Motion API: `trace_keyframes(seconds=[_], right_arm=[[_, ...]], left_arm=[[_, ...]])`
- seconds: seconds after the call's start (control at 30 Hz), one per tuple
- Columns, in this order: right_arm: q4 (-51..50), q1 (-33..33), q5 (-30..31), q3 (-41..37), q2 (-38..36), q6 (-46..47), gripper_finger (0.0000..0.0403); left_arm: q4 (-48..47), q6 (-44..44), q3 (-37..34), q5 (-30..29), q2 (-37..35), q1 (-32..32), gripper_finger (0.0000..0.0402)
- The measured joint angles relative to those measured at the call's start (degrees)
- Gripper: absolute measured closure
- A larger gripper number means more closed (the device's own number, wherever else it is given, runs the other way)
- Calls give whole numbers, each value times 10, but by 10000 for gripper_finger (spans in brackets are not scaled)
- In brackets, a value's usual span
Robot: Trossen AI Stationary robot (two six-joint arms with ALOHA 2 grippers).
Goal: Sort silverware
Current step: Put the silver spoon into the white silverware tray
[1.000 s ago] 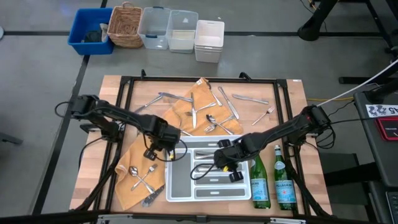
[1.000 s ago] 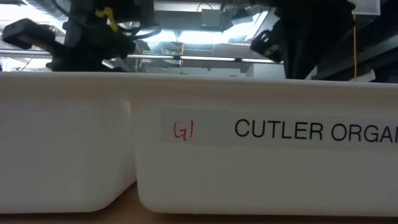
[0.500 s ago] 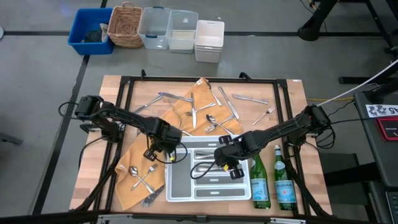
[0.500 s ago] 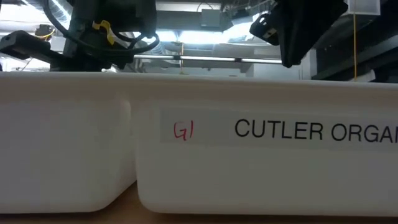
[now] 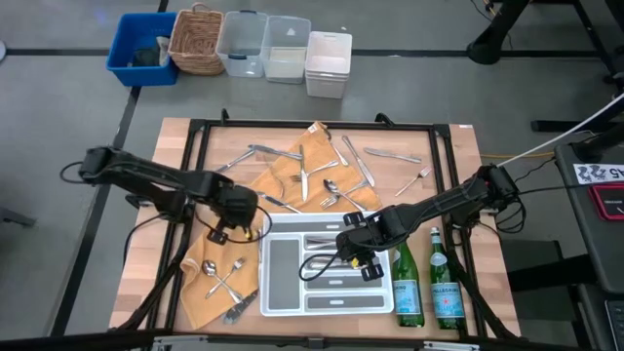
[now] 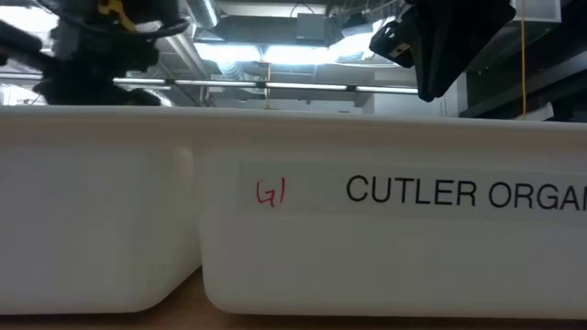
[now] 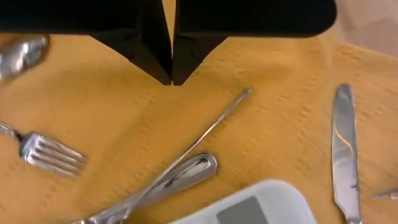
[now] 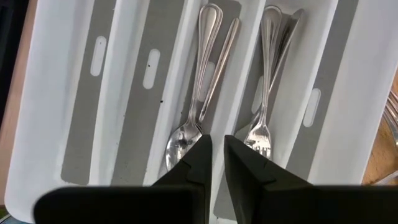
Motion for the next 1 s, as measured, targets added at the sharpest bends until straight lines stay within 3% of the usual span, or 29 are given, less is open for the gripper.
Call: trace_keyframes(seconds=[0.07,0.23,0.47,0.57,0.73,1.0], right_arm=[[0,0,0,0,0,0,359],[2,0,0,0,0,0,359],[1,0,0,0,0,7,359],[1,0,0,0,0,7,359],[1,0,0,0,0,8,359],[0,0,0,0,0,9,359]], left_arm=[[60,-17,-40,0,-31,-2,392],[108,0,-34,-37,-31,-4,367],[141,13,-34,-38,26,7,290],[143,65,-35,-32,57,0,272],[144,163,-35,-31,108,-8,271],[168,176,-35,-31,156,-7,294]])
